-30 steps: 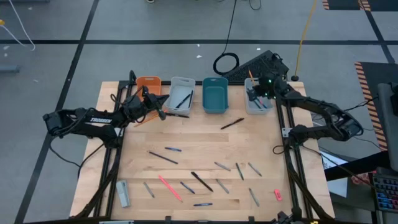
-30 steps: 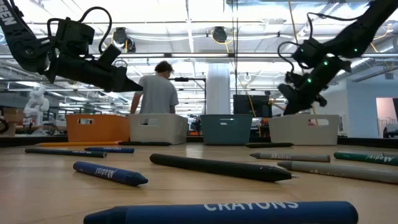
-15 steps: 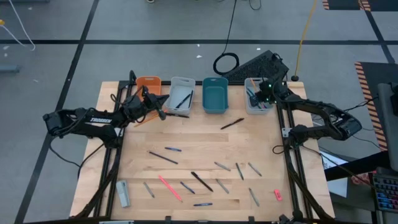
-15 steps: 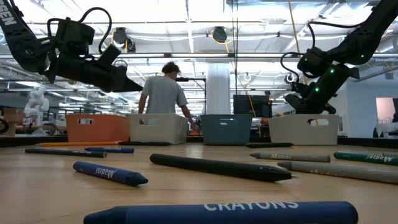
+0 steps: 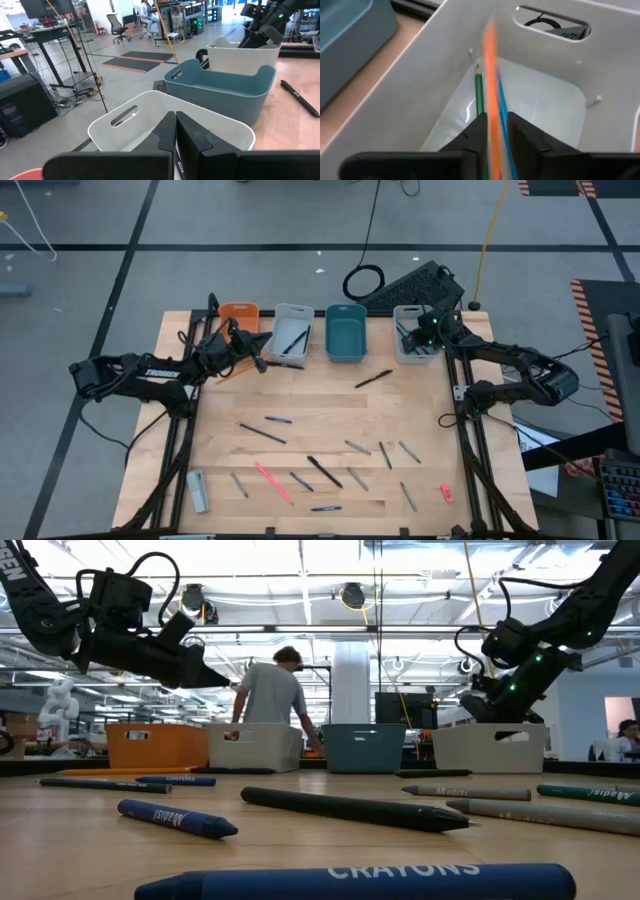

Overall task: Sort crayons/erasers/pens/pencils in bins
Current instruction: Remove the orange pencil from the blue bin, then put the gray crayon into the blue bin

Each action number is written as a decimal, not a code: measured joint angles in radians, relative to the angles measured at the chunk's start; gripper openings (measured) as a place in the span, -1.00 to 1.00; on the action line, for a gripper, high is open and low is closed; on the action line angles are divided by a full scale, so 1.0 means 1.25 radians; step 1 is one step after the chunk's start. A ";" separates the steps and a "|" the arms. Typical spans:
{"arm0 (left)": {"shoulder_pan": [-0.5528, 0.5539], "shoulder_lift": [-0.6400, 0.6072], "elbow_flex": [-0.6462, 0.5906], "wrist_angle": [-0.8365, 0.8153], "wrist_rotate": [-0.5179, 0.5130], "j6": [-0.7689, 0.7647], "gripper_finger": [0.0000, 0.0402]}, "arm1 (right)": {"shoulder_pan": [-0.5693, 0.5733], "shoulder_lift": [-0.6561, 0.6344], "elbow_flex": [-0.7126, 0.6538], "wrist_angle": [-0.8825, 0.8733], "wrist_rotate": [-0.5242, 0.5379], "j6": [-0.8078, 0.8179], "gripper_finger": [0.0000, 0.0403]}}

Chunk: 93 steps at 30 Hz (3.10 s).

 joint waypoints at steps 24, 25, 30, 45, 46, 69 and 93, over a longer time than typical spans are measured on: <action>-0.063 0.000 0.029 -0.116 0.091 0.015 -0.98 | 0.334 -0.441 -0.121 0.026 0.036 0.110 -0.97; -0.083 0.000 0.046 -0.166 0.092 0.015 -0.98 | 0.361 -0.444 -0.145 0.056 0.037 0.116 -0.97; -0.201 0.000 0.171 -0.501 0.053 0.028 -0.98 | 0.502 -0.441 -0.190 0.108 0.124 0.126 -0.95; -0.373 0.000 0.175 -0.522 -0.078 -0.097 -0.97 | 0.926 -0.265 0.104 -0.373 0.311 0.382 -0.98; -0.373 0.000 0.174 -0.517 -0.078 -0.104 -0.98 | 0.949 -0.241 0.123 -0.417 0.311 0.425 -0.98; -0.373 0.000 0.173 -0.493 -0.078 -0.088 -0.92 | 1.259 0.049 0.193 -0.595 0.091 1.080 -0.52; -0.373 0.000 0.173 -0.496 -0.074 -0.099 -0.93 | 1.258 0.180 0.233 -0.627 0.064 1.055 -0.48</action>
